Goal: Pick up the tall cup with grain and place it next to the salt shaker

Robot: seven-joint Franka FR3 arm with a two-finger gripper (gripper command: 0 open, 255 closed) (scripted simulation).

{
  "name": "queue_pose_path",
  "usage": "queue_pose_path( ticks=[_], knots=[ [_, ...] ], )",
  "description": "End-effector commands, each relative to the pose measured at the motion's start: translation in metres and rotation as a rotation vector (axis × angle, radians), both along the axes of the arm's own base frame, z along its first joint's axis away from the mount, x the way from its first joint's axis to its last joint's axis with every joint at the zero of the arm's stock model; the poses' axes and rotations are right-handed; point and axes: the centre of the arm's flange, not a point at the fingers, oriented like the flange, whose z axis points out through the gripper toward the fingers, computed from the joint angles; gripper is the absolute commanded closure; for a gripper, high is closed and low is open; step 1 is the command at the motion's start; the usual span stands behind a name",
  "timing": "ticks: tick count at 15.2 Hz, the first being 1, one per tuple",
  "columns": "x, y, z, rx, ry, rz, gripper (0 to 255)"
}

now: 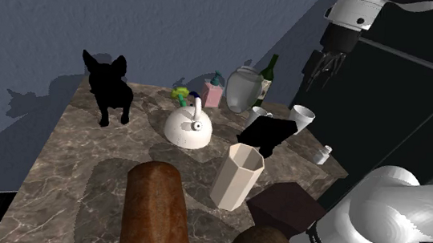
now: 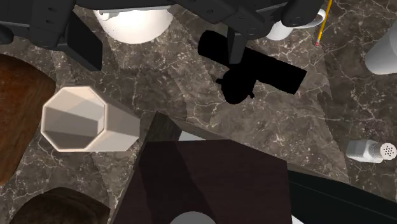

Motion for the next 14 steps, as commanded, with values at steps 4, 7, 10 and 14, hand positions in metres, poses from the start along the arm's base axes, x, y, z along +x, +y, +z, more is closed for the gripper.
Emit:
queue_pose_path(
  ticks=[4, 7, 10, 14],
  knots=[
    [-0.003, 0.019, -0.034, 0.01, -0.003, -0.002, 0],
    [-0.006, 0.039, -0.067, 0.021, -0.006, -0.004, 0],
    [-0.008, 0.058, -0.1, 0.031, -0.009, -0.006, 0],
    [-0.012, 0.085, -0.144, 0.044, -0.013, -0.008, 0]
  ],
)
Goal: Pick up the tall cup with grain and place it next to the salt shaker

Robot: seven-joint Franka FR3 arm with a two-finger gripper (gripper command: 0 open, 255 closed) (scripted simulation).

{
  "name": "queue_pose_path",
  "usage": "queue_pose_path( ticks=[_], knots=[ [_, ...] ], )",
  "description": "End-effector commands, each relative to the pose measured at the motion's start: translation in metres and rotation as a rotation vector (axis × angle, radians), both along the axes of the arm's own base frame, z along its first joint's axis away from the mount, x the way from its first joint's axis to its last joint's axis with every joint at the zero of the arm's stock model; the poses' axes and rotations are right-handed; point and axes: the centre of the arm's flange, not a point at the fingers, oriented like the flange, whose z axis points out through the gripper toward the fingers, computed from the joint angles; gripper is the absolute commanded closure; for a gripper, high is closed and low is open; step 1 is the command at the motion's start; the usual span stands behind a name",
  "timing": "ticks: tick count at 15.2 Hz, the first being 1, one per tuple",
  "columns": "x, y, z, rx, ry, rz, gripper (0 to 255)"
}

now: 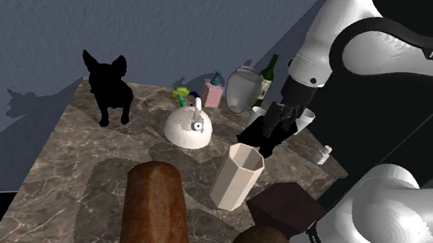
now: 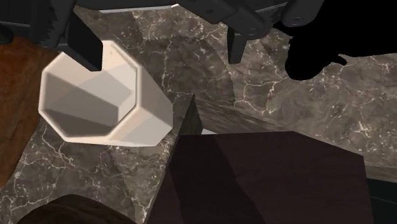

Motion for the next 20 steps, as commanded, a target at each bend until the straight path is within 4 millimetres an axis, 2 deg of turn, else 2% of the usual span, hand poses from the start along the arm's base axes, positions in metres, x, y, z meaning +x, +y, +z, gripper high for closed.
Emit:
queue_pose_path(
  ticks=[1, 4, 5, 12, 20],
  knots=[
    [-0.001, 0.014, -0.023, 0.007, -0.003, -0.003, 0],
    [-0.004, 0.035, -0.056, 0.018, -0.006, -0.005, 0],
    [-0.004, 0.035, -0.057, 0.018, -0.006, -0.005, 0],
    [-0.004, 0.036, -0.097, 0.018, -0.006, -0.005, 0],
    [-0.004, 0.036, -0.097, 0.018, -0.006, -0.005, 0]
  ],
)
